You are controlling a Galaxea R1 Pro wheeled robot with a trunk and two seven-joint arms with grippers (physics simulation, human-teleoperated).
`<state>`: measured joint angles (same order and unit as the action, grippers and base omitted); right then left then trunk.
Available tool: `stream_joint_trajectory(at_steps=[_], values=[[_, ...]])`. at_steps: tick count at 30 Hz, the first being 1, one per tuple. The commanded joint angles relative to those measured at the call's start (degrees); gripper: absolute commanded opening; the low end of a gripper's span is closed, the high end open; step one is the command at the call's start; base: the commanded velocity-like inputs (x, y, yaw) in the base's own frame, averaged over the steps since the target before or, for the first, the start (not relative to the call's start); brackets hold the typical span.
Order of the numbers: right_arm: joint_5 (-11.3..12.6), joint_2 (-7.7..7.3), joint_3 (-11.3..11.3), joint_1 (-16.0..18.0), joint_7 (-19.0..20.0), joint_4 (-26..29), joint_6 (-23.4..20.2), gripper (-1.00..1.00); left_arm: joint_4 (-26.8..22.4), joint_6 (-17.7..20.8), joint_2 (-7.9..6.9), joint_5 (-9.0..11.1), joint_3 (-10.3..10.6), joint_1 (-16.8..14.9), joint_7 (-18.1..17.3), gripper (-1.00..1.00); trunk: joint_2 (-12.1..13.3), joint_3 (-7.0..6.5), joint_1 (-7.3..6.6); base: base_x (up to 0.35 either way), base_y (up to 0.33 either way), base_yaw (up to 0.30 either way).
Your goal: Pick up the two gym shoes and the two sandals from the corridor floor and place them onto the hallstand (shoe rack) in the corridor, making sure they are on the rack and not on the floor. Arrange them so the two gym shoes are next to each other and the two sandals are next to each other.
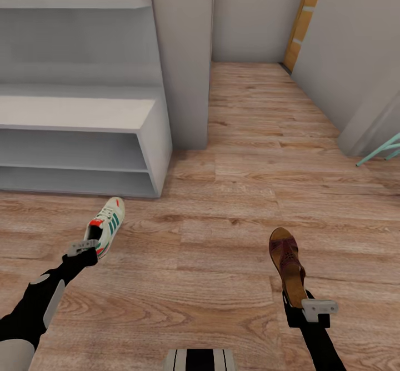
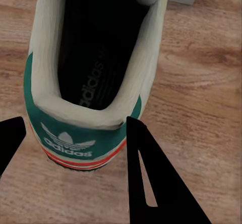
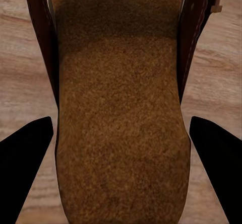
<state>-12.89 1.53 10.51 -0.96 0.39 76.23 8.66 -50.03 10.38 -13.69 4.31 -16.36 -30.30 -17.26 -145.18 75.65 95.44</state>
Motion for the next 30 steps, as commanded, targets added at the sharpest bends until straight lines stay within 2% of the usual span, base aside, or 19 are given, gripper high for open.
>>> stream_joint_trajectory(at_steps=[1,7,30], values=[[-0.55,0.06,0.12,0.00,0.05,0.06,0.12,-1.00,-0.04,0.39,0.01,0.33,-0.21,-0.06,-0.36,-1.00,-0.01,0.01,-0.01,0.000,0.000,0.000],[-0.50,0.06,0.18,-0.01,0.04,-0.10,0.13,-1.00,0.42,-1.86,-0.18,0.19,-0.55,0.41,-0.46,-1.00,-0.01,-0.04,-0.01,0.000,0.000,0.000],[-0.45,0.06,0.18,-0.01,0.11,-0.13,0.13,-1.00,0.73,-2.02,-0.49,-0.05,-0.69,1.03,-0.30,-1.00,-0.01,-0.05,-0.01,0.000,0.000,0.000]])
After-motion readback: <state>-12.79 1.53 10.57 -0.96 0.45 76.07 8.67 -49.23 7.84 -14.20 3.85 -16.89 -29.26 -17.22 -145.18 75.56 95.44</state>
